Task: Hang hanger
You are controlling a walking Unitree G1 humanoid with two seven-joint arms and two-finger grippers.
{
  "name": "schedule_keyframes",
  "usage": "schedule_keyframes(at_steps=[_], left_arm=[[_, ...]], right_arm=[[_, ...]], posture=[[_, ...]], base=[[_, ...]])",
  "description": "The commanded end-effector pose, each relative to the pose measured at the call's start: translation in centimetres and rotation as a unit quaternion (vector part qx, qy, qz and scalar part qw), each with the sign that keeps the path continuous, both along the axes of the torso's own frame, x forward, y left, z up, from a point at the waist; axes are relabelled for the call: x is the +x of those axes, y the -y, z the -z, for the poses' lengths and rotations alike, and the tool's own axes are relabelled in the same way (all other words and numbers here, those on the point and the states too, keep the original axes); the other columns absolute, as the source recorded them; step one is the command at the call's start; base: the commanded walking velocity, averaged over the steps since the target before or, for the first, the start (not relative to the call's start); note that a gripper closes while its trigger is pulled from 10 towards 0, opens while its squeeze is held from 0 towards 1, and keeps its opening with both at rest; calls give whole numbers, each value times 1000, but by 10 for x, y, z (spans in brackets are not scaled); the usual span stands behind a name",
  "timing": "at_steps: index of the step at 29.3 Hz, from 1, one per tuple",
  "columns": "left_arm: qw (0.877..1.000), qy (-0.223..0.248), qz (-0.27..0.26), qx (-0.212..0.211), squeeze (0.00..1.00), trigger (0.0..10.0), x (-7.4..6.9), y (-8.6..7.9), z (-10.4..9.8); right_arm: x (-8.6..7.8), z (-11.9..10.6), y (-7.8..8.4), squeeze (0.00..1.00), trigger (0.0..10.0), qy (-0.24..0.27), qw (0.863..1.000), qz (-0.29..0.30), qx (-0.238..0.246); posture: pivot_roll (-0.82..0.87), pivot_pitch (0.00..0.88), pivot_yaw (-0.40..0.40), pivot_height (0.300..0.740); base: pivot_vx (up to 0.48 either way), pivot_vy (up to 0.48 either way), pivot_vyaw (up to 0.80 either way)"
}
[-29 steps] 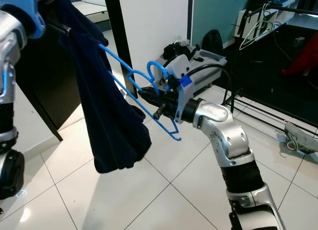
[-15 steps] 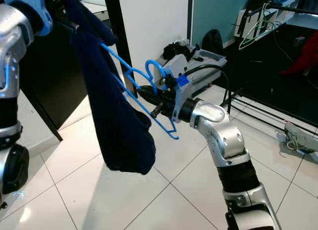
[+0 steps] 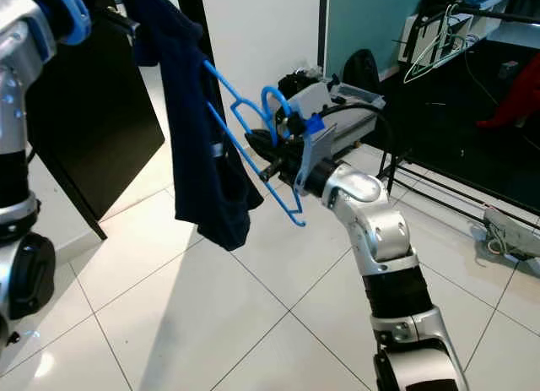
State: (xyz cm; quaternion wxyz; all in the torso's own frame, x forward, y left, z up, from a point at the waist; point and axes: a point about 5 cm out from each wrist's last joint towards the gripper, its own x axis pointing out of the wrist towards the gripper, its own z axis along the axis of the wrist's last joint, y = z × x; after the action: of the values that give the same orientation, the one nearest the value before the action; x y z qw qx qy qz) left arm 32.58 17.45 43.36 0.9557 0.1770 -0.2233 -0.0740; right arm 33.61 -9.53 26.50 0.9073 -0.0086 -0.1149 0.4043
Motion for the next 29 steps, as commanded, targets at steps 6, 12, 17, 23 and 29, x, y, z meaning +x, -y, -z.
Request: schedule_keyframes(at_steps=[6,12,17,23,29], left_arm=[[1000,-18,5,-7,0,235,2,6,10],[1000,-14,-2,-3,0,235,3,4,9],[995,37,-84,34,0,118,-1,-22,-8],[994,57,-81,41,0,118,-8,-23,-20],[996,59,-49,46,0,157,-10,-12,-23]], right_arm=[[-12,-26,-4,0,10000,47,994,-55,77],[-16,-28,-6,0,10000,47,992,-76,88],[-37,-22,1,0,10000,34,978,-175,112],[-24,-3,10,0,10000,11,987,-131,90],[-9,20,5,0,10000,-25,994,-83,64]], posture=[[-8,0,63,740],[-8,0,63,740],[-10,0,65,740],[3,0,58,740],[12,0,56,740]], base=[[0,0,0],[0,0,0],[0,0,0],[0,0,0],[0,0,0]])
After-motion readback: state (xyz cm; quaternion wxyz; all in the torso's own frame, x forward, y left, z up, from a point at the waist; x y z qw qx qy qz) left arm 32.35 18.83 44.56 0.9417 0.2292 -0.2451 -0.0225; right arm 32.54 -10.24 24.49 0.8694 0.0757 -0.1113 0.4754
